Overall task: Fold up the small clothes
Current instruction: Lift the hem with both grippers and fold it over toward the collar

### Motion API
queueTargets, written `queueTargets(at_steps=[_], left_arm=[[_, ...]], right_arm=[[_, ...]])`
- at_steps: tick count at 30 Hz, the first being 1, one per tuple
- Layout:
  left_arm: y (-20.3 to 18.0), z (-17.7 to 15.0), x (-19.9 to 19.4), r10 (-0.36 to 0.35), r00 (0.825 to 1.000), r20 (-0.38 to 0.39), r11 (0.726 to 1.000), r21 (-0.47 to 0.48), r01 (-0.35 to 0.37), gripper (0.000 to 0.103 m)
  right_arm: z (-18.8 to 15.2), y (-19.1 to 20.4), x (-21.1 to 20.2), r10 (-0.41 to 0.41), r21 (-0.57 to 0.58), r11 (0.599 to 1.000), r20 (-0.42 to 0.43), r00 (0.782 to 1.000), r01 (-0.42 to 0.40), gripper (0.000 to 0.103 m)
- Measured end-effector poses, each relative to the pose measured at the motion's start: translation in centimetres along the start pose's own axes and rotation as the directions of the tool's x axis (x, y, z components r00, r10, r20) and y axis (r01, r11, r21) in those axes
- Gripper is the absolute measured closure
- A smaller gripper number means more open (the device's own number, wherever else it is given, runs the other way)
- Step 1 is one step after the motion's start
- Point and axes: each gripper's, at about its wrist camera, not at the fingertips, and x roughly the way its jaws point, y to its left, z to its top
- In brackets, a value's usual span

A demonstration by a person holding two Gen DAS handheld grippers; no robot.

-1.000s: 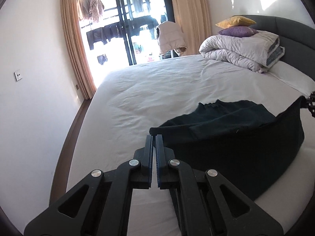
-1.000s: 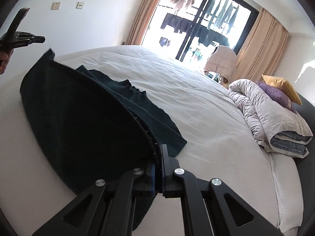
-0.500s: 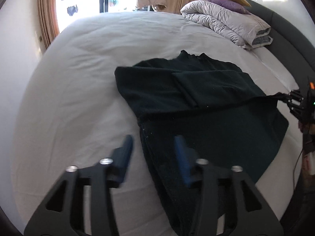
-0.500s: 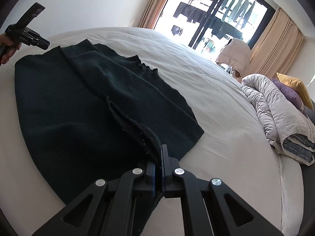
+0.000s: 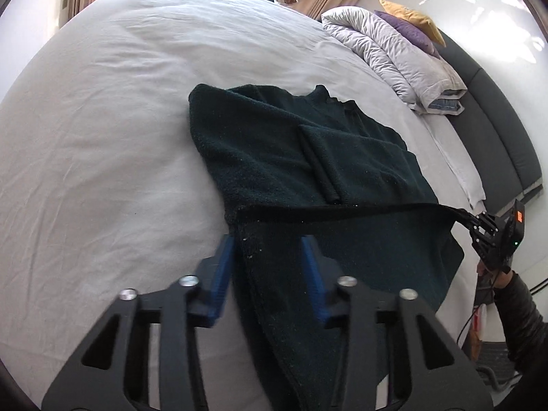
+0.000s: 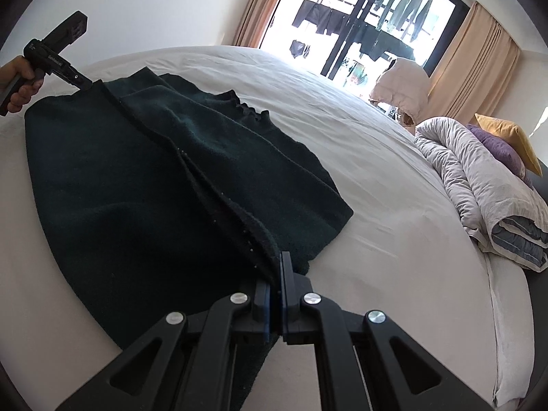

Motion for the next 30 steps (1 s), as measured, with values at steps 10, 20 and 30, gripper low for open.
queueTargets(at_steps=[10, 20, 30], left_arm=[[-1.6, -1.1, -0.6, -0.022, 0.999, 0.049, 0.994, 0.107, 0.016, 0.089], [-2.4, -0.8, 1.9, 0.124, 0.992, -0.023, 0.980, 0.161, -0.119, 0.090], [-4.8, -0.5, -1.7, 0.148, 0.981, 0.126, 0.970, 0.175, -0.169, 0.100]], right_arm=[[0.2, 0.4, -0.1, -0.005, 0.006, 1.000, -0.006, 1.000, 0.005, 0.099], [0.4, 0.4, 0.0, -0.009, -0.005, 1.000, -0.016, 1.000, 0.009, 0.099], [0.8, -0.3, -1.1, -0.047, 0.035, 0.998, 0.028, 0.999, 0.046, 0.100]])
